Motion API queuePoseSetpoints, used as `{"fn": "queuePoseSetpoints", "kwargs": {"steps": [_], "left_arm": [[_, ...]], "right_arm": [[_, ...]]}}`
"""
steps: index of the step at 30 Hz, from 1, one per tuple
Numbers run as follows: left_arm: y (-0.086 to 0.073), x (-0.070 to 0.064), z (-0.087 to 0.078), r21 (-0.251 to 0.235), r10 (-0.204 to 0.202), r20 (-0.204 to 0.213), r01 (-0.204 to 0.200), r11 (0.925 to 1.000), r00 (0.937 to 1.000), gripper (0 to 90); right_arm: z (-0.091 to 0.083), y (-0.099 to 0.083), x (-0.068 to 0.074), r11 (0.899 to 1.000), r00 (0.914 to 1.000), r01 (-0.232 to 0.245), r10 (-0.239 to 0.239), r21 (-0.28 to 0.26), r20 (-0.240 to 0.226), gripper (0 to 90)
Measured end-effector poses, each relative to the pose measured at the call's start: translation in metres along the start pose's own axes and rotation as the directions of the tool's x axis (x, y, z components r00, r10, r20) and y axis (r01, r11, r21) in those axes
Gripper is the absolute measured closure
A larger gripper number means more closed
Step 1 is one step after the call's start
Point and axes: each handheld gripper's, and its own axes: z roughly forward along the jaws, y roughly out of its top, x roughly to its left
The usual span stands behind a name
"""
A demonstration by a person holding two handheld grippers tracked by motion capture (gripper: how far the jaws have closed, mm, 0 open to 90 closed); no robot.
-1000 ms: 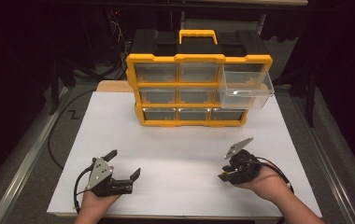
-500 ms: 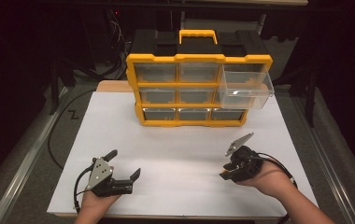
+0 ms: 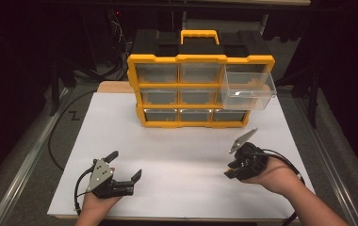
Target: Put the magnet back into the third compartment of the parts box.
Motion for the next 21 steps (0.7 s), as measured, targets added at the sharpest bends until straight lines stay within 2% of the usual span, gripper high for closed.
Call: {"fn": "queuePoseSetpoints", "kwargs": {"steps": [21], "left_arm": [[0.000,0.002,-0.002,-0.017,-0.006,0.001,0.006,0.9998,1.0000,0.1]], "right_arm": [[-0.031,0.011,-0.004,1.000,0.9998,0.021,-0.021,0.012,0.002,64.9]]}}
